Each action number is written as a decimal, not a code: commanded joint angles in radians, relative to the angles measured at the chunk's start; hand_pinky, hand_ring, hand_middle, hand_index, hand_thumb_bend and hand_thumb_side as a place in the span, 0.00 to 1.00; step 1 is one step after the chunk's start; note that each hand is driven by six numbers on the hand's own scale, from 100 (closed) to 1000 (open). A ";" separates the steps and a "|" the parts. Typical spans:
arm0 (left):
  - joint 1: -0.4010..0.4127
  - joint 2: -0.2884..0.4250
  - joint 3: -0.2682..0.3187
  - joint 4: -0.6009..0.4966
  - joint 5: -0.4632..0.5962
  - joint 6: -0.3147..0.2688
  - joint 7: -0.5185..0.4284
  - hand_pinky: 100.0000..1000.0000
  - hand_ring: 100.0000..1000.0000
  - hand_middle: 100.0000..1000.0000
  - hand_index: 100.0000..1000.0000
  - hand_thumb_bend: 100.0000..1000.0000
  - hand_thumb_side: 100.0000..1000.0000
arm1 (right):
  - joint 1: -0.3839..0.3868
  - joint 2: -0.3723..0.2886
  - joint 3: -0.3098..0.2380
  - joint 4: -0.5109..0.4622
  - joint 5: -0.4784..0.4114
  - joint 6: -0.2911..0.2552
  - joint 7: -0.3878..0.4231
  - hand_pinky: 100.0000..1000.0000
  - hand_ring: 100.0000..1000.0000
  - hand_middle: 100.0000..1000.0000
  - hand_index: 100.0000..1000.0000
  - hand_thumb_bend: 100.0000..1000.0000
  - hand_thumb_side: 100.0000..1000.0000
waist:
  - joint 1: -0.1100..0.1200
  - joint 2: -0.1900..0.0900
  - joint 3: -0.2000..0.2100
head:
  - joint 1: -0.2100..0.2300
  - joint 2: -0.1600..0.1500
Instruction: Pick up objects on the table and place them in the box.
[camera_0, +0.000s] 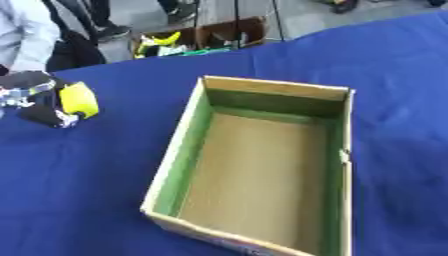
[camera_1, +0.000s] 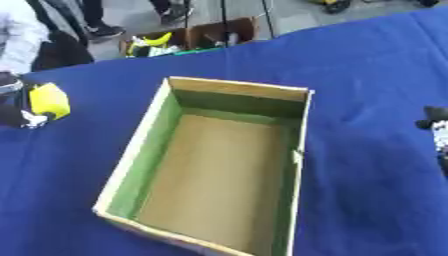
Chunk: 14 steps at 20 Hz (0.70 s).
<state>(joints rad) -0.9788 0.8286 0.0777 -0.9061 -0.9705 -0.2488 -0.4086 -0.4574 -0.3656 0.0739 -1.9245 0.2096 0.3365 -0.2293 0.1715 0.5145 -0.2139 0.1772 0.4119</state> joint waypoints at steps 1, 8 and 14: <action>-0.013 0.047 0.011 -0.013 0.002 0.004 0.060 0.11 0.42 0.41 0.51 0.00 0.57 | -0.006 -0.010 -0.008 -0.026 0.001 0.003 -0.002 0.92 1.00 0.69 0.84 0.00 0.97 | -0.006 -0.035 0.003 | -0.002 0.000; -0.010 0.063 0.000 -0.062 0.047 -0.004 0.097 0.08 0.41 0.40 0.50 0.00 0.56 | 0.009 0.009 -0.008 -0.025 0.005 0.001 -0.002 0.92 1.00 0.68 0.84 0.00 0.97 | -0.013 -0.071 0.021 | -0.010 0.025; 0.005 0.074 -0.041 -0.185 0.127 -0.021 0.065 0.06 0.39 0.40 0.50 0.00 0.51 | 0.020 0.036 -0.004 -0.027 0.010 -0.006 0.001 0.92 1.00 0.68 0.84 0.00 0.97 | -0.023 -0.117 0.041 | -0.034 0.052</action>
<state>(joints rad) -0.9631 0.8487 0.0390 -1.0504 -0.8626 -0.2657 -0.3378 -0.4302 -0.3277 0.0744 -1.9248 0.2125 0.3345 -0.2288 0.1550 0.4241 -0.1738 0.1494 0.4561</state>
